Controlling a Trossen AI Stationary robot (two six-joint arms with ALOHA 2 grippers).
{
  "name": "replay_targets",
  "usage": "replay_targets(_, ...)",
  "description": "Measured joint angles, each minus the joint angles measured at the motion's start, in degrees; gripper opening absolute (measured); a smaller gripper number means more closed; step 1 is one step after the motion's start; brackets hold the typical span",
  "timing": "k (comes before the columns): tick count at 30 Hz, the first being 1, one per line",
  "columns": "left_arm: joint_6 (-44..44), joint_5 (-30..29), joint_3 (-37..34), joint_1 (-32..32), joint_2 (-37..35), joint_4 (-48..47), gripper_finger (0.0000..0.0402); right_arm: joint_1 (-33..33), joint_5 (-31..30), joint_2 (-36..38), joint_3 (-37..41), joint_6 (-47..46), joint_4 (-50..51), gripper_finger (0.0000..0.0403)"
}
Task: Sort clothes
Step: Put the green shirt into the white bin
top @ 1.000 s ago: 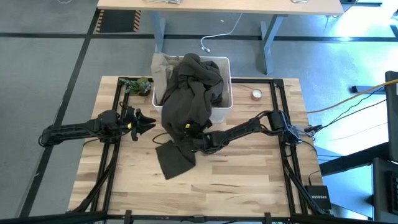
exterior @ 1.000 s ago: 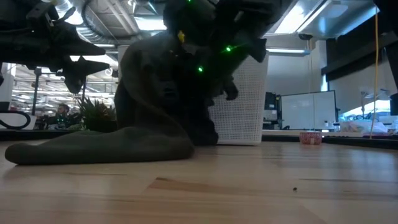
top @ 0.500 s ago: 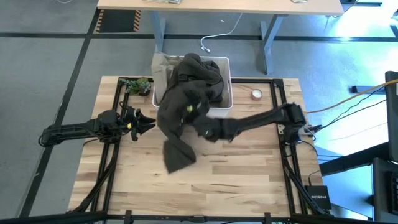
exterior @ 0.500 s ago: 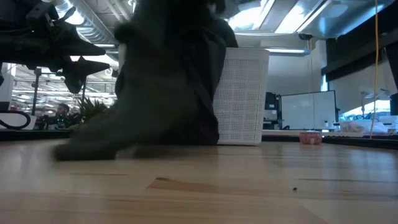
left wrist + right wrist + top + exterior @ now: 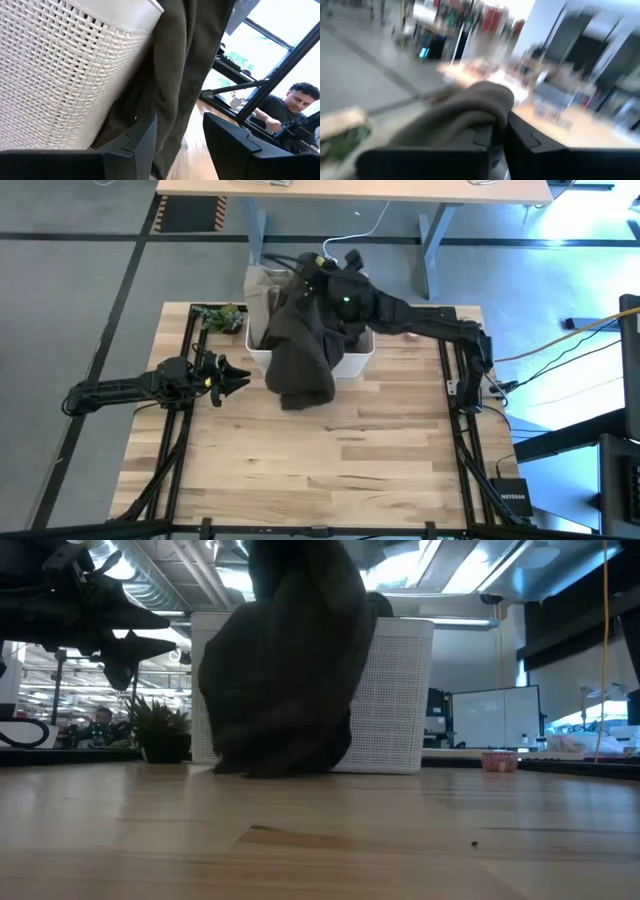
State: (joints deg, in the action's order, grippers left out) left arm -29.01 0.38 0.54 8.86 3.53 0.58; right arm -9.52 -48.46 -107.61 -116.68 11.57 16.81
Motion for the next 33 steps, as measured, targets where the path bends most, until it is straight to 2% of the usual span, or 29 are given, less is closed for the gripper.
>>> replay_targets(4, 0.02, 0.01, -0.01, 0.0, 0.0, 0.0, 0.0157, -3.03, 6.19, -0.35, 0.02, -17.07, 17.83, 0.0106)
replay_targets(6, 0.02, 0.0, -0.01, 0.0, -0.02, 0.0, 0.0157, -4.11, 8.27, -0.81, 0.02, -22.6, 24.27, 0.0145)
replay_targets(12, 0.02, 0.02, -0.02, 0.0, -0.02, 0.0, 0.0157, -2.64, 10.75, 1.44, 0.02, -25.13, 31.93, 0.0243)
replay_targets(17, 0.0, 0.01, -0.02, 0.0, 0.0, 0.0, 0.0157, 3.72, 10.99, 6.46, -1.14, -26.71, 38.81, 0.0276)
replay_targets(22, 0.01, 0.02, -0.02, 0.0, 0.0, 0.0, 0.0157, 13.45, 11.94, 7.13, 0.88, -35.56, 48.57, 0.0279)
replay_targets(24, 0.02, 0.0, 0.0, 0.0, -0.01, 0.0, 0.0157, 17.52, 10.35, 7.3, 5.4, -38.94, 49.33, 0.0279)
replay_targets(28, 0.01, 0.0, 0.0, 0.0, -0.02, 0.0, 0.0157, 23.56, 4.16, 6.87, 20.03, -45.43, 44.32, 0.0279)
replay_targets(33, 0.02, 0.01, -0.01, 0.0, 0.0, 0.0, 0.0157, 27.87, -0.59, 7.11, 38.55, -52.81, 26.42, 0.0279)
